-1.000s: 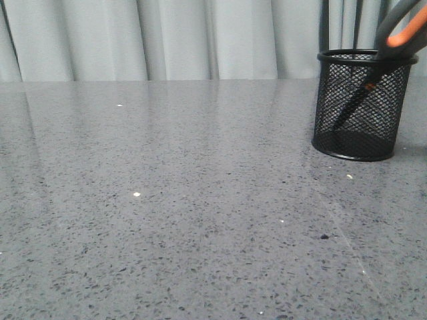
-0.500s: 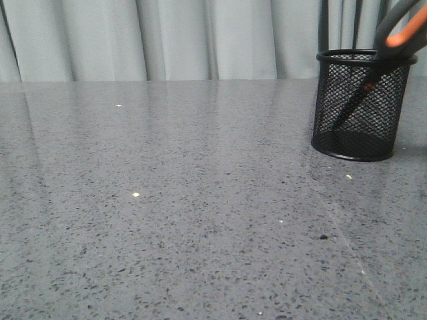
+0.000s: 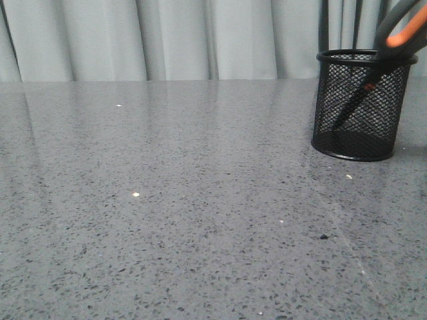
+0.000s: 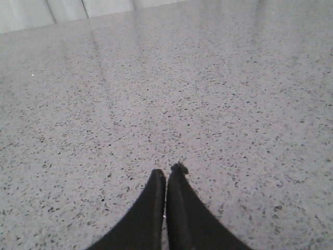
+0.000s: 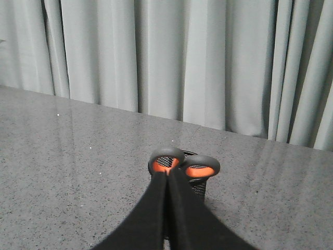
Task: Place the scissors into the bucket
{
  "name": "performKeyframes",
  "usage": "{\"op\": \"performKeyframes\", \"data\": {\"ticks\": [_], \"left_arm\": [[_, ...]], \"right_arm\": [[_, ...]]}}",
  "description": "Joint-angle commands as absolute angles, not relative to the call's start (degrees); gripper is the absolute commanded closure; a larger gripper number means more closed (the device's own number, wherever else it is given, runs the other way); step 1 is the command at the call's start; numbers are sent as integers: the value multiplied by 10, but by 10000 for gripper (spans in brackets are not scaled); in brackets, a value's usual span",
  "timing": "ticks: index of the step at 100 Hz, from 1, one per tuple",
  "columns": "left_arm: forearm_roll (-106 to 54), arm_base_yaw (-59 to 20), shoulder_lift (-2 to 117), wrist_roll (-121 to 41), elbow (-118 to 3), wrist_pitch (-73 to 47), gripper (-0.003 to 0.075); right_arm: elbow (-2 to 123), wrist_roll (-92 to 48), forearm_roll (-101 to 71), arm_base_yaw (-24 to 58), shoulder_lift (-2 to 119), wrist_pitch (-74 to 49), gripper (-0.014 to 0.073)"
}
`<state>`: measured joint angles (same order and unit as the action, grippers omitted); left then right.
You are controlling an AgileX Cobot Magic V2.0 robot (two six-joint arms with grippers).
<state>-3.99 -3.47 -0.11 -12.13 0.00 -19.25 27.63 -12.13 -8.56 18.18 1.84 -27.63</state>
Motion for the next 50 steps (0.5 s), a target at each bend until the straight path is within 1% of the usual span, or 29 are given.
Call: {"op": "performKeyframes", "data": {"ticks": [1,50], "left_arm": [[-41,-33,-17,-115,23,-170,739],[-41,-33,-17,-115,23,-170,739]], "right_arm": [[288,-124,-81,182,27,-228,638],[282,-124,-81,182,27,-227,638]]}}
